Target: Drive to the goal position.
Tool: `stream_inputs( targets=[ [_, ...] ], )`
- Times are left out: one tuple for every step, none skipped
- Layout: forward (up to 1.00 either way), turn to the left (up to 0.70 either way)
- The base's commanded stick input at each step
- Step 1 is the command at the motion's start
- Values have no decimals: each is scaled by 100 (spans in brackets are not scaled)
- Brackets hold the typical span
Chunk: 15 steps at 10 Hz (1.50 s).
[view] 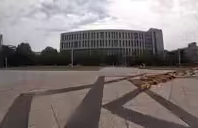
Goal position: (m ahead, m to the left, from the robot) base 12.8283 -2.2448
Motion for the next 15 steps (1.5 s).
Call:
stream_inputs(
  targets=[
    [70,-25],
    [70,-35],
    [70,-3],
    [70,0],
    [70,0],
    [70,0],
    [70,0],
    [70,0],
    [70,0],
    [70,0],
    [70,0],
    [70,0],
    [70,0],
    [70,0],
    [70,0]
  ],
)
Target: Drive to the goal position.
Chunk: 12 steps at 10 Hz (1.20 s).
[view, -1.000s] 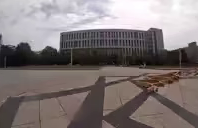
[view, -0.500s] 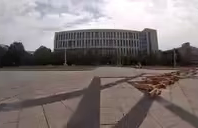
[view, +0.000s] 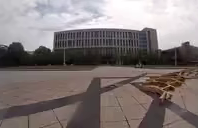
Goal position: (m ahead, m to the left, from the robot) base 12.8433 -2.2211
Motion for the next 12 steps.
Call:
stream_inputs(
  targets=[
    [70,0],
    [70,0],
    [70,0],
    [70,0],
    [70,0],
    [70,0],
    [70,0],
    [70,0],
    [70,0],
    [70,0],
    [70,0],
    [70,0]
  ],
)
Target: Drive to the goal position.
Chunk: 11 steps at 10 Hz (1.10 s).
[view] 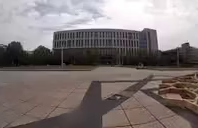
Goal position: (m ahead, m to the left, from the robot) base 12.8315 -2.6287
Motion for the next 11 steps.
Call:
stream_inputs(
  targets=[
    [70,0],
    [70,0],
    [70,0],
    [70,0],
    [70,0],
    [70,0],
    [70,0],
    [70,0],
    [70,0],
    [70,0],
    [70,0]
  ],
)
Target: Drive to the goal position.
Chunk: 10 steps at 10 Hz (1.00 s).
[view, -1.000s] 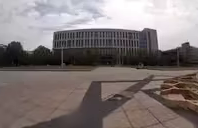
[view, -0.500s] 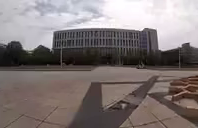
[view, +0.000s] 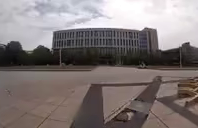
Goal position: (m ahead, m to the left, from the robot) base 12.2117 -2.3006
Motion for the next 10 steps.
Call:
stream_inputs(
  targets=[
    [70,0],
    [70,0],
    [70,-4],
    [70,-30],
    [70,-34],
    [70,-20],
    [70,-6],
    [70,0],
    [70,0],
    [70,0]
  ],
)
